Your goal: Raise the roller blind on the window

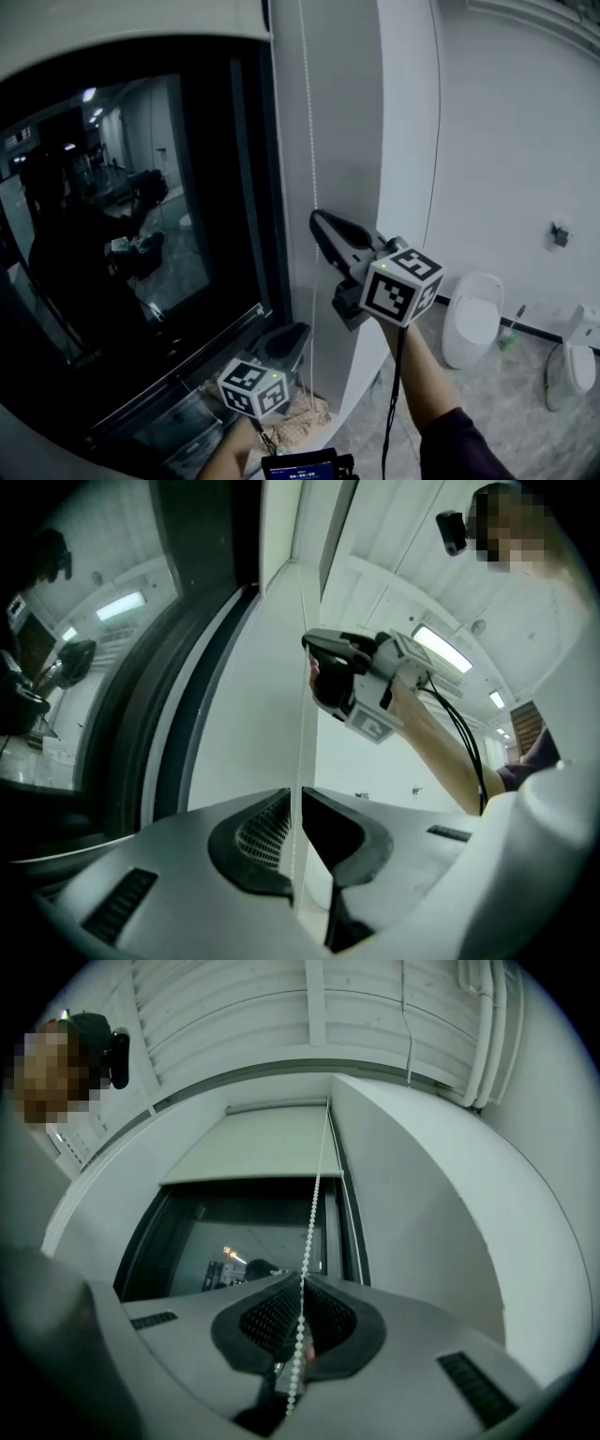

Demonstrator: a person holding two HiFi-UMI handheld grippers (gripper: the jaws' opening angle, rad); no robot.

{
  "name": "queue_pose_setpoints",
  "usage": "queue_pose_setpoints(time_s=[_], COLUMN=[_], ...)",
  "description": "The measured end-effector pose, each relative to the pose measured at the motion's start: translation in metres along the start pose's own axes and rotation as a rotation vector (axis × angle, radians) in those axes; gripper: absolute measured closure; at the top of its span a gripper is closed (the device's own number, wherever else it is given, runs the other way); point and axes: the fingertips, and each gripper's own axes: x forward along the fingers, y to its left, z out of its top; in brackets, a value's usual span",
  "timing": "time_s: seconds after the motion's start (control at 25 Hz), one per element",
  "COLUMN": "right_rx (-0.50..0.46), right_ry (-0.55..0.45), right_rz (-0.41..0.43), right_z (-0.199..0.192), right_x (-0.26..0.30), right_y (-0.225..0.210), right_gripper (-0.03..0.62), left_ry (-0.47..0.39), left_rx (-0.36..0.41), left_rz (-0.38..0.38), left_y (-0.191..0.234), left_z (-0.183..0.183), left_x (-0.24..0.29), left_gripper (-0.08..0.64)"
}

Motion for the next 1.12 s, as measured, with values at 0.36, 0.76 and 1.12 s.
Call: queue_pose_setpoints(time_s=[0.36,0.76,1.12], right_rx=[0.026,-0.058,-0.177], right_ry=[0.144,0.191,0.209], right_rz=[-0.073,-0.152,-0.172], right_z=[-0.127,-0.142,-0.151], right_x=[-0.042,-0.064,-0.068], right_y=[0.001,0.019,0.034], right_gripper=[0.575,0.454,0.584], left_ry=[-0.128,-0.132,-0.141], left_rx=[0.000,-0.004,0.083], left_rz=[0.063,0.083,0.115], left_y=[0.018,0.025,0.023], left_z=[0.048,0.050,0.062], left_x=[-0.023,-0.026,-0.028], left_gripper=[0.546,0.546,0.549])
